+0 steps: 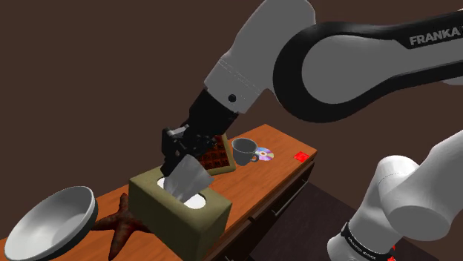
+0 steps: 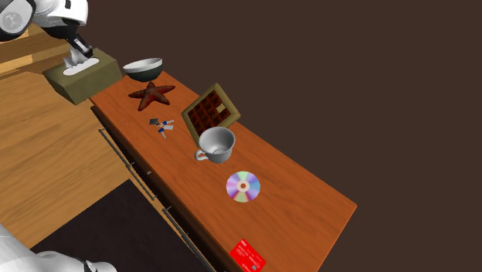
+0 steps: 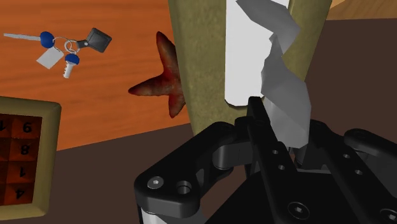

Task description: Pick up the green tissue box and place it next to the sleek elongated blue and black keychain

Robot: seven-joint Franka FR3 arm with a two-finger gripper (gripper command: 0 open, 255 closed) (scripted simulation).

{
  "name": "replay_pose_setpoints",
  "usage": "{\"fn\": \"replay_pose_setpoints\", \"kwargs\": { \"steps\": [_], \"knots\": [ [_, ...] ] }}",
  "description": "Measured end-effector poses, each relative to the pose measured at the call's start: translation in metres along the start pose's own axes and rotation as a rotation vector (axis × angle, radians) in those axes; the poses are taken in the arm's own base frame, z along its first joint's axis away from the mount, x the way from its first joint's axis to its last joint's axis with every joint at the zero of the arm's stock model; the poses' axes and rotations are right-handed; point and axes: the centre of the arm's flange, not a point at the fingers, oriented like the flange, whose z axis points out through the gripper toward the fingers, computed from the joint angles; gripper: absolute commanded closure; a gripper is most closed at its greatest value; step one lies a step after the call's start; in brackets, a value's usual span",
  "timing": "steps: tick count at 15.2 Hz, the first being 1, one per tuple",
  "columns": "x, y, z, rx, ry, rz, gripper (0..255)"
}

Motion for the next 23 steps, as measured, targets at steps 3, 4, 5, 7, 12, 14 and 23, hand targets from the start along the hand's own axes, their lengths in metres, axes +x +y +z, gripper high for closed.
{"fn": "replay_pose_setpoints", "kwargs": {
  "steps": [3, 4, 5, 7, 12, 14, 23],
  "knots": [
    [-0.005, 0.009, 0.012, 0.0, 0.0, 0.0, 255],
    [-0.006, 0.01, 0.017, 0.0, 0.0, 0.0, 255],
    [-0.008, 0.013, 0.022, 0.0, 0.0, 0.0, 255],
    [-0.011, 0.018, 0.031, 0.0, 0.0, 0.0, 255],
    [-0.018, 0.031, 0.052, 0.0, 0.0, 0.0, 255],
    [-0.02, 0.036, 0.06, 0.0, 0.0, 0.0, 255],
    [-0.034, 0.058, 0.1, 0.0, 0.0, 0.0, 255]
  ]
}}
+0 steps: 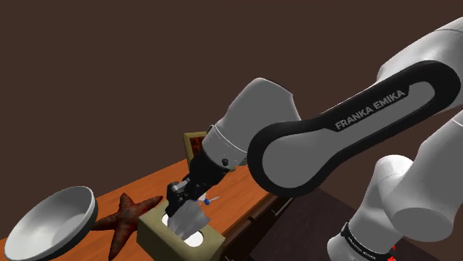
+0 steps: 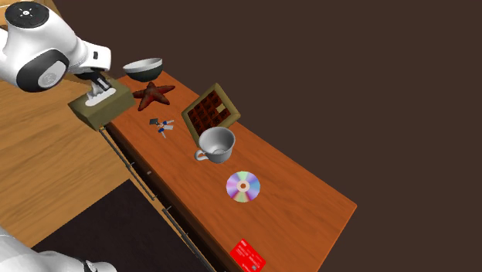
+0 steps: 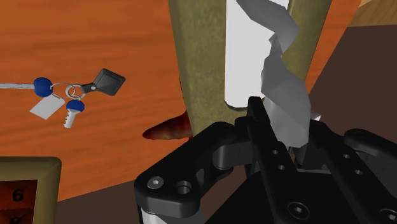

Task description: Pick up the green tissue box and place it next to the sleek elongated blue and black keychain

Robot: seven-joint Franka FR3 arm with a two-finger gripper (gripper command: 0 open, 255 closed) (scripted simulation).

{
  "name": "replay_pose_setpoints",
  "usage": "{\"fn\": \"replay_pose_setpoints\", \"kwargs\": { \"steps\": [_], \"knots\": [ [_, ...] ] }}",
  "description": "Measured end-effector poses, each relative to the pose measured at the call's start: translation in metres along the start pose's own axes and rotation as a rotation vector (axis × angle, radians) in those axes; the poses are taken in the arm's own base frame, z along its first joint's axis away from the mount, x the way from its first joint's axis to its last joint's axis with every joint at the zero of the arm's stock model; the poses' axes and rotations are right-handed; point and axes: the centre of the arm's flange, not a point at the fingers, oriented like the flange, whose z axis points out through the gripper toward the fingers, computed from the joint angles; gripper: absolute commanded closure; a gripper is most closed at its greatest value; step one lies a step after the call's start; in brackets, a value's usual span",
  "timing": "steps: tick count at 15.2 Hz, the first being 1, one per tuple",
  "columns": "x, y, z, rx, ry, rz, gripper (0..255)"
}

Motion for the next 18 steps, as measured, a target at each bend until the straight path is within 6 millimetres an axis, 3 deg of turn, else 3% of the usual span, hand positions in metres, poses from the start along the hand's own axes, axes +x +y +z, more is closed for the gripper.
{"fn": "replay_pose_setpoints", "kwargs": {
  "steps": [8, 15, 16, 18],
  "knots": [
    [-0.011, 0.021, 0.036, 0.0, 0.0, 0.0, 255],
    [-0.012, 0.021, 0.04, 0.005, 0.006, -0.005, 255],
    [-0.012, 0.021, 0.04, 0.004, 0.005, -0.004, 0],
    [-0.012, 0.023, 0.04, 0.001, 0.002, -0.001, 0]
  ]
}}
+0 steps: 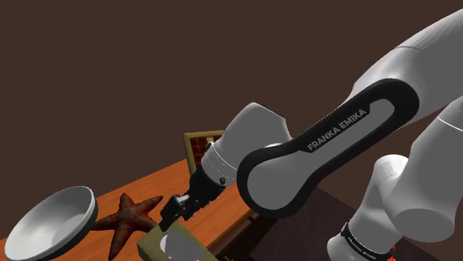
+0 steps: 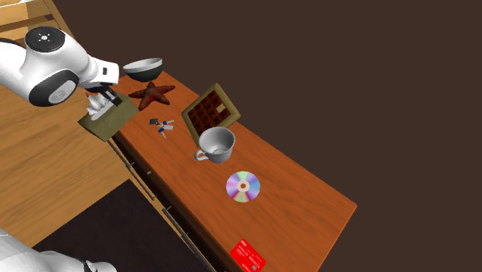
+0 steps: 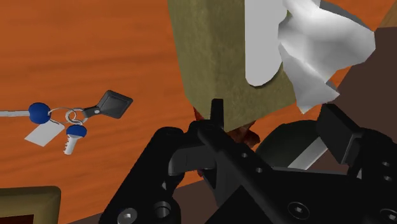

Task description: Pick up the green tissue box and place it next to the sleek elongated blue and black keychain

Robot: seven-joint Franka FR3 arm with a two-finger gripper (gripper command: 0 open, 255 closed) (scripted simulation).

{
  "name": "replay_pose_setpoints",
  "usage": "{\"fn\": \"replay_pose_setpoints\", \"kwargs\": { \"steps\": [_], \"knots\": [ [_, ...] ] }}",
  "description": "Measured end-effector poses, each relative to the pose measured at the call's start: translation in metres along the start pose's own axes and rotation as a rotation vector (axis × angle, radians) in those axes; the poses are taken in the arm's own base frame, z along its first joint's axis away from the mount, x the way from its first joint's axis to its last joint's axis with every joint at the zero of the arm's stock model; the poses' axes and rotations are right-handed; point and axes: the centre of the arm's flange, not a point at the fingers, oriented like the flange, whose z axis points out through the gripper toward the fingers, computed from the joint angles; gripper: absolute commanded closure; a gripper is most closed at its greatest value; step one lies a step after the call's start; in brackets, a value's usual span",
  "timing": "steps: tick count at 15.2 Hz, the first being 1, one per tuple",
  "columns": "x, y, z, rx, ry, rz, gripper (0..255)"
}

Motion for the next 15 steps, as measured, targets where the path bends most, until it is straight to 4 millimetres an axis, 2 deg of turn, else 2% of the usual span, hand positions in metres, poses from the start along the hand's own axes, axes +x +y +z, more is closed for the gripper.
{"fn": "replay_pose_setpoints", "kwargs": {
  "steps": [4, 9, 15],
  "knots": [
    [0.0, 0.001, 0.001, -0.001, -0.001, 0.001, 0],
    [0.0, 0.001, -0.044, -0.001, 0.0, 0.001, 0],
    [0.0, 0.001, -0.048, -0.001, -0.001, 0.001, 0]
  ]
}}
